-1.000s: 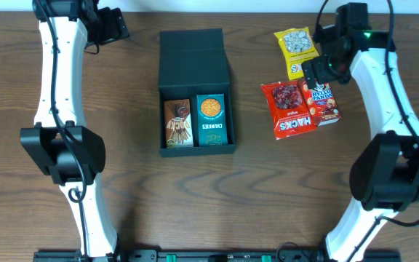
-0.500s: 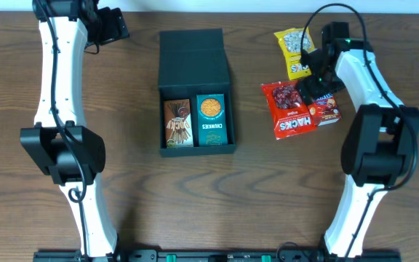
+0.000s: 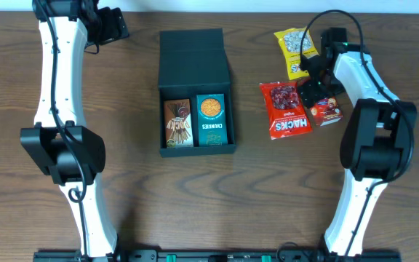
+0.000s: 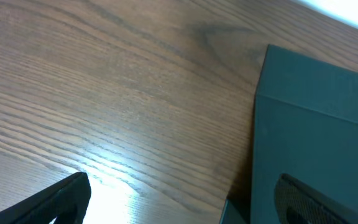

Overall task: Pack container
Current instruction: 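Grasp the red Hello Panda box with the right gripper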

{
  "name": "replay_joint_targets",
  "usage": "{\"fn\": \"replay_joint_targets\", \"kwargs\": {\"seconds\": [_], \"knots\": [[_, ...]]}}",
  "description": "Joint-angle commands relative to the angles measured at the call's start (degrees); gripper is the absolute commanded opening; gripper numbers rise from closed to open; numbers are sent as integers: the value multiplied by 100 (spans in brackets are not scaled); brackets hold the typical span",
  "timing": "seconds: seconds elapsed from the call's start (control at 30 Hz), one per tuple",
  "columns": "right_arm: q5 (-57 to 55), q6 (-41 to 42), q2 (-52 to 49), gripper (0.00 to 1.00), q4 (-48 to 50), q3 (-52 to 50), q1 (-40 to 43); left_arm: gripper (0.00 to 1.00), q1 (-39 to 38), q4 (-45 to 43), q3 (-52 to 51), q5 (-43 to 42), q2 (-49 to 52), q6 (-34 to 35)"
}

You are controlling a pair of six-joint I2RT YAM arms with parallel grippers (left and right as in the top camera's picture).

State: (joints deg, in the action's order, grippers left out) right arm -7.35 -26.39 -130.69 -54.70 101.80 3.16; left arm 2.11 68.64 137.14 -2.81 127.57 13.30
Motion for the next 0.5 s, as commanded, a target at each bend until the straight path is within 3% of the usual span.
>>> {"fn": "replay_joint_targets", "kwargs": {"seconds": [0.0, 0.27, 0.47], "knots": [[42, -20, -55, 73, -2, -24, 61, 95, 13, 13, 111, 24, -116, 2], [144, 229, 17, 71, -131, 96, -129, 95, 13, 9, 111, 24, -116, 0], [164, 365, 225, 70, -520, 833, -385, 95, 13, 11, 111, 24, -116, 0]]}}
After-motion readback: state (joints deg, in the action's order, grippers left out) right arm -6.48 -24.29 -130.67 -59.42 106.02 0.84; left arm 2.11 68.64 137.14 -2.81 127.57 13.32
